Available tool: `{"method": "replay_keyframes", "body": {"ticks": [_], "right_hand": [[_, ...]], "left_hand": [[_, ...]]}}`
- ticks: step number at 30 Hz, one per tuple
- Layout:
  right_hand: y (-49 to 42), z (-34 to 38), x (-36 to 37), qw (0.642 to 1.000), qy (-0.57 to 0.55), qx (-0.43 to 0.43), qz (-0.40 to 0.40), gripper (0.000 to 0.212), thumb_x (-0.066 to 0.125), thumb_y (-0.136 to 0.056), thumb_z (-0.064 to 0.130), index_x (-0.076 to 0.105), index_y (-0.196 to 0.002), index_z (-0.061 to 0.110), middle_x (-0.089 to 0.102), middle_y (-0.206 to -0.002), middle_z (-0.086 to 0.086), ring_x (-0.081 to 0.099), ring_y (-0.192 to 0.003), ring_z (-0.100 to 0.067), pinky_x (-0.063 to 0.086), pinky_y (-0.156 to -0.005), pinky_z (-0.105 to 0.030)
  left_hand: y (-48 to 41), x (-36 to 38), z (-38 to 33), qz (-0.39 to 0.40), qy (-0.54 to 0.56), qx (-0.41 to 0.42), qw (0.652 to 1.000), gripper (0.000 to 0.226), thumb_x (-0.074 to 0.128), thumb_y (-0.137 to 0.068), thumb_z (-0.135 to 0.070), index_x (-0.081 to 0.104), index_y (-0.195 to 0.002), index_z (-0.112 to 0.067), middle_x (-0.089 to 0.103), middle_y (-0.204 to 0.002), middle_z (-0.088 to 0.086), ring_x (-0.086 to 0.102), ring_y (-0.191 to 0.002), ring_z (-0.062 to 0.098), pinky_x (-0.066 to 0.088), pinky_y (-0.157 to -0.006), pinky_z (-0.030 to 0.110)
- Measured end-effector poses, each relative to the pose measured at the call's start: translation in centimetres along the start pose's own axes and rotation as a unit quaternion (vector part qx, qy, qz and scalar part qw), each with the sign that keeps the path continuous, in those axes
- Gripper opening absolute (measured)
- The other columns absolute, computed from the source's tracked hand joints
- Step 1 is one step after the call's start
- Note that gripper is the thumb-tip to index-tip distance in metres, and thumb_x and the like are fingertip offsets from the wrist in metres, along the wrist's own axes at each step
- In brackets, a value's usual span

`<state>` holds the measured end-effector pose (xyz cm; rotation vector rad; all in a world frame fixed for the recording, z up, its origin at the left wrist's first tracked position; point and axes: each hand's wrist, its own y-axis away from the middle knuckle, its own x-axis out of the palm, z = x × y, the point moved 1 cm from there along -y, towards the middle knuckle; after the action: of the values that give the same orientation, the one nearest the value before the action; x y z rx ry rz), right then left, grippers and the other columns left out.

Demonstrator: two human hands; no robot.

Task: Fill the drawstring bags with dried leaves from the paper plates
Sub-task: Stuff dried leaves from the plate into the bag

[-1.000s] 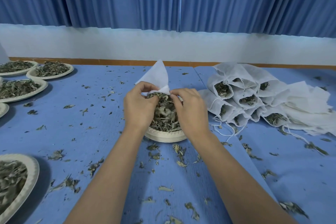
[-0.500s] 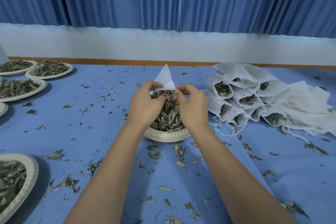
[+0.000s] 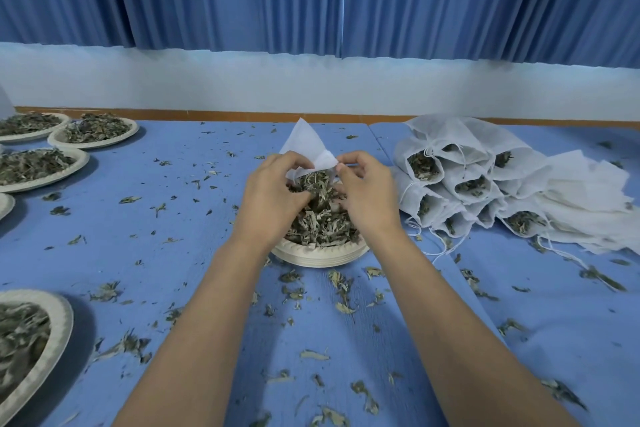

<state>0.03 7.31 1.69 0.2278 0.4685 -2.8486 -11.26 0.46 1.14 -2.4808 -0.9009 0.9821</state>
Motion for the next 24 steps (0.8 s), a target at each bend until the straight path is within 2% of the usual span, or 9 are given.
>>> {"method": "replay_keyframes", "body": {"ticks": [4,7,9,12,16,18,20,22,24], "right_hand": [[0.4,-0.4,0.0,0.987,0.135,-0.083,0.003,0.012,0.051,-0.097,0.019,0.063,-0.095,0.017,0.066,-0.088,0.003,0.059,-0.077,-0.015,0.049,-0.07,-0.035],[0.6,-0.6,0.1,0.968,0.219,-0.124,0.004,0.013,0.049,-0.098,0.023,0.062,-0.099,0.019,0.065,-0.097,0.001,0.06,-0.087,-0.016,0.048,-0.07,-0.038],[0.7,-0.6,0.3,0.966,0.217,-0.137,0.023,0.011,0.049,-0.098,0.022,0.06,-0.096,0.02,0.065,-0.096,0.001,0.059,-0.085,-0.016,0.047,-0.07,-0.037],[0.9,-0.5,0.6,0.968,0.194,-0.147,0.062,0.009,0.048,-0.097,0.019,0.054,-0.09,0.021,0.064,-0.094,0.001,0.05,-0.069,-0.016,0.043,-0.065,-0.034],[1.3,-0.2,0.9,0.974,0.16,-0.142,0.078,0.01,0.05,-0.096,0.015,0.058,-0.09,0.014,0.064,-0.092,-0.001,0.05,-0.068,-0.015,0.041,-0.064,-0.032],[1.2,0.0,0.9,0.984,0.125,-0.117,0.048,0.011,0.052,-0.095,0.014,0.059,-0.087,0.017,0.064,-0.088,0.003,0.054,-0.075,-0.013,0.04,-0.065,-0.026],[0.8,0.1,0.7,0.992,0.094,-0.077,0.019,0.012,0.054,-0.094,0.014,0.06,-0.085,0.018,0.061,-0.08,0.01,0.055,-0.078,-0.01,0.037,-0.062,-0.02],[0.3,-0.1,0.4,0.996,0.082,-0.039,0.002,0.01,0.055,-0.094,0.016,0.062,-0.087,0.017,0.058,-0.076,0.014,0.055,-0.077,-0.009,0.035,-0.062,-0.019],[0.0,-0.3,0.2,0.997,0.078,-0.024,-0.007,0.01,0.056,-0.094,0.018,0.064,-0.089,0.014,0.06,-0.077,0.01,0.056,-0.077,-0.01,0.037,-0.063,-0.018]], "left_hand": [[-0.3,0.0,0.0,-0.057,0.014,-0.02,0.998,0.029,0.075,-0.075,-0.007,0.059,-0.089,-0.028,0.06,-0.1,-0.004,0.051,-0.074,0.002,0.036,-0.064,0.003],[-0.4,0.1,0.0,-0.112,0.035,-0.057,0.991,0.026,0.072,-0.076,-0.006,0.061,-0.086,-0.027,0.065,-0.099,-0.002,0.058,-0.083,0.012,0.038,-0.067,0.008],[-0.5,0.3,-0.1,-0.141,0.042,-0.083,0.986,0.023,0.068,-0.077,-0.004,0.062,-0.086,-0.024,0.066,-0.097,-0.001,0.059,-0.085,0.009,0.038,-0.067,0.005],[-0.8,0.9,-0.4,-0.194,0.054,-0.129,0.971,0.017,0.064,-0.08,-0.001,0.061,-0.083,-0.018,0.065,-0.093,0.0,0.054,-0.081,0.006,0.034,-0.062,-0.001],[-1.4,1.7,-1.1,-0.235,0.085,-0.214,0.944,0.021,0.063,-0.081,-0.002,0.056,-0.073,-0.02,0.059,-0.08,-0.004,0.051,-0.065,0.008,0.036,-0.05,0.011],[-1.4,1.9,-1.3,-0.227,0.102,-0.229,0.941,0.028,0.064,-0.081,-0.003,0.051,-0.067,-0.024,0.056,-0.073,-0.007,0.05,-0.06,0.007,0.036,-0.048,0.014],[-1.4,1.8,-1.3,-0.182,0.117,-0.223,0.951,0.028,0.066,-0.081,-0.007,0.051,-0.066,-0.026,0.057,-0.074,-0.009,0.052,-0.062,0.007,0.039,-0.051,0.014],[-1.3,1.6,-1.3,-0.107,0.152,-0.228,0.956,0.019,0.067,-0.082,-0.013,0.057,-0.071,-0.025,0.064,-0.085,-0.003,0.061,-0.075,0.015,0.05,-0.065,0.022],[-1.2,1.2,-1.4,-0.037,0.203,-0.242,0.948,0.011,0.064,-0.084,-0.014,0.061,-0.077,-0.021,0.065,-0.092,-0.002,0.063,-0.087,0.02,0.055,-0.082,0.035]]}}
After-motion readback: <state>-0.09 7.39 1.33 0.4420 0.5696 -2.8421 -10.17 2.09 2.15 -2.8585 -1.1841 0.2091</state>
